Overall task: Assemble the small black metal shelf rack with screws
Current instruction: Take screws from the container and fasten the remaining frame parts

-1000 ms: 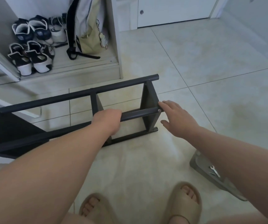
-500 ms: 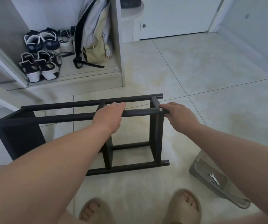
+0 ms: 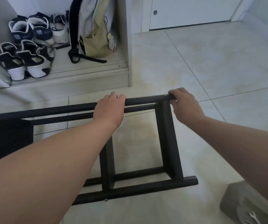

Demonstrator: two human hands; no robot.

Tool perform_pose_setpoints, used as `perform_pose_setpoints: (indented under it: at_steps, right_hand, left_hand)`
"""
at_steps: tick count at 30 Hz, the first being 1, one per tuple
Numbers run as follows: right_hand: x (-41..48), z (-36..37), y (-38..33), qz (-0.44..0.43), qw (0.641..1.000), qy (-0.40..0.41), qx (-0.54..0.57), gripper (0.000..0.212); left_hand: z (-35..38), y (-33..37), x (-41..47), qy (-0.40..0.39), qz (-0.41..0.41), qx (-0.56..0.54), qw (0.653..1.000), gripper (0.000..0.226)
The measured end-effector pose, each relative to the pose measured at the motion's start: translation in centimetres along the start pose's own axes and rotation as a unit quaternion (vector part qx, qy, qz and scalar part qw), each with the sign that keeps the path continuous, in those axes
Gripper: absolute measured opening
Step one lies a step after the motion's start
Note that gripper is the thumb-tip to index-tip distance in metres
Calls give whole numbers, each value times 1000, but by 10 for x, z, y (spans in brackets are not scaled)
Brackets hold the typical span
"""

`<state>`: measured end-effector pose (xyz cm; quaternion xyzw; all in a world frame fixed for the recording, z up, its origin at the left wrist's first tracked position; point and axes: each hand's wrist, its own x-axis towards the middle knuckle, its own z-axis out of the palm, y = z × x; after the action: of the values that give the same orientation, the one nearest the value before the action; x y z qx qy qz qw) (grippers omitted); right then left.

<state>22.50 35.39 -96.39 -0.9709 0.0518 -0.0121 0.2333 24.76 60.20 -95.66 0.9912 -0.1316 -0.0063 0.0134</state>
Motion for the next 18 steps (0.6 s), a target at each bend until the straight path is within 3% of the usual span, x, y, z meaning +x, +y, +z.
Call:
perform_pose_setpoints:
  at_steps: [6,13,18]
  right_hand:
    - [48,49,14,41,998,0,43,29]
    - [59,66,23,26,999,-29,28,44]
    - [31,38,24,21,998,-63,0,50]
  left_hand:
    - [47,-11,50,-44,-18,-10,999,19]
    - [72,-13,63,-42,-24,-24,999,23]
    - [63,-1,35,-34,-5,-27,999,45]
